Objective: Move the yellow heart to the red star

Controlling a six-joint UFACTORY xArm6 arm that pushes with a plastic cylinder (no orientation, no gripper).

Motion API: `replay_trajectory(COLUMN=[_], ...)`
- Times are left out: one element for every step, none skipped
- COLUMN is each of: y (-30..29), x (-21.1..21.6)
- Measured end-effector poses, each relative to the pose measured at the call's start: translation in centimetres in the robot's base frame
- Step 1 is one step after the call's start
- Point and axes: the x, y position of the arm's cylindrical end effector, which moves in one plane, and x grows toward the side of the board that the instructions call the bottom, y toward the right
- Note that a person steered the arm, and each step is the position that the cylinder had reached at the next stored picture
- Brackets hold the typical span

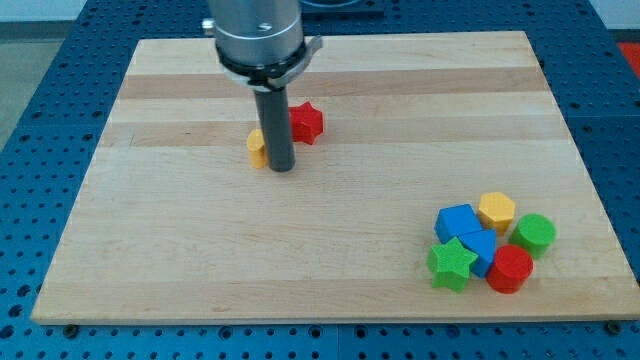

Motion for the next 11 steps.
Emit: replay_trajectory(y=[1.4, -0.3, -4.0, -5.1, -6.8, -9.2, -8.1, -4.9, -3.2, -4.0, -3.8], x=[0.6, 2.0, -0.1, -1.3, -1.0, -1.9, -2.6, -4.0, -5.1, -2.9, 5.9])
